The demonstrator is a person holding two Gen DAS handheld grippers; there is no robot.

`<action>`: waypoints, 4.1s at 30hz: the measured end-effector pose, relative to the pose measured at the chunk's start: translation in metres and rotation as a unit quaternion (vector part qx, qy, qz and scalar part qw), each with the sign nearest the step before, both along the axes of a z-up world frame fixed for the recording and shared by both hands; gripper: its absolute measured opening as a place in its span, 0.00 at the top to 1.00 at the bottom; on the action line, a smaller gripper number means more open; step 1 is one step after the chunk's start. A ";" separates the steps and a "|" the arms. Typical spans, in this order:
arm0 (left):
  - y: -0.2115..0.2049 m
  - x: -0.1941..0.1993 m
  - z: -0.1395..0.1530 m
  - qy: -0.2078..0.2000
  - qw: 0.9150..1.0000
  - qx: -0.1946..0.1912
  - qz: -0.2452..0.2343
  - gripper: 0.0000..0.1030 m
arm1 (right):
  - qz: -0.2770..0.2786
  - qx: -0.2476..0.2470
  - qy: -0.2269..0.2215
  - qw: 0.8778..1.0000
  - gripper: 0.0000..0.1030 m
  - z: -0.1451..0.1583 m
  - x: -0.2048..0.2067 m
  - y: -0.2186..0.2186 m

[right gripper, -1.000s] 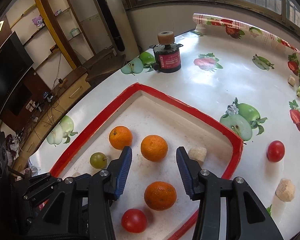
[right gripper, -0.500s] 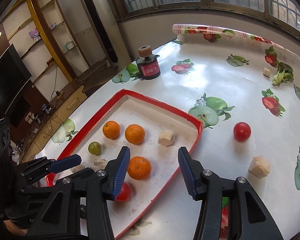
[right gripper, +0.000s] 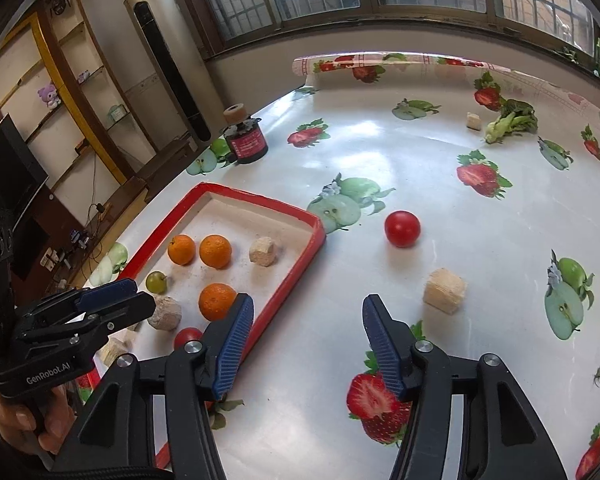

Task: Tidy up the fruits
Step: 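Release the beige lump into the tray with left tool, move both tools out, then grasp the red tomato with left tool while right tool grasps a beige cube, then carry the red tomato with left tool while right tool carries the cube to the tray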

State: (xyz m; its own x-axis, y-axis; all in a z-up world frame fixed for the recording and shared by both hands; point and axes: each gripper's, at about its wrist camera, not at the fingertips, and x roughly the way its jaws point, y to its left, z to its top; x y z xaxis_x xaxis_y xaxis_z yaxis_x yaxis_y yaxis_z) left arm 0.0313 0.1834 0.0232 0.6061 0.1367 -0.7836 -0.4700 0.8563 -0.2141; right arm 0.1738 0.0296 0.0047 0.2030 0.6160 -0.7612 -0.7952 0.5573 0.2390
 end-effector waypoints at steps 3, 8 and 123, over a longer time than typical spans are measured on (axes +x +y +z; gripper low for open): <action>-0.005 0.007 0.003 -0.002 1.000 0.003 -0.008 0.59 | -0.011 -0.001 0.002 1.000 0.43 -0.002 0.006 -0.012; -0.011 0.021 0.007 -0.002 1.000 0.007 -0.019 0.59 | -0.026 -0.001 0.007 1.000 0.43 -0.007 0.016 -0.028; 0.031 -0.096 -0.027 0.002 0.996 0.010 0.086 0.71 | 0.107 0.013 0.001 0.994 0.63 -0.012 -0.101 0.054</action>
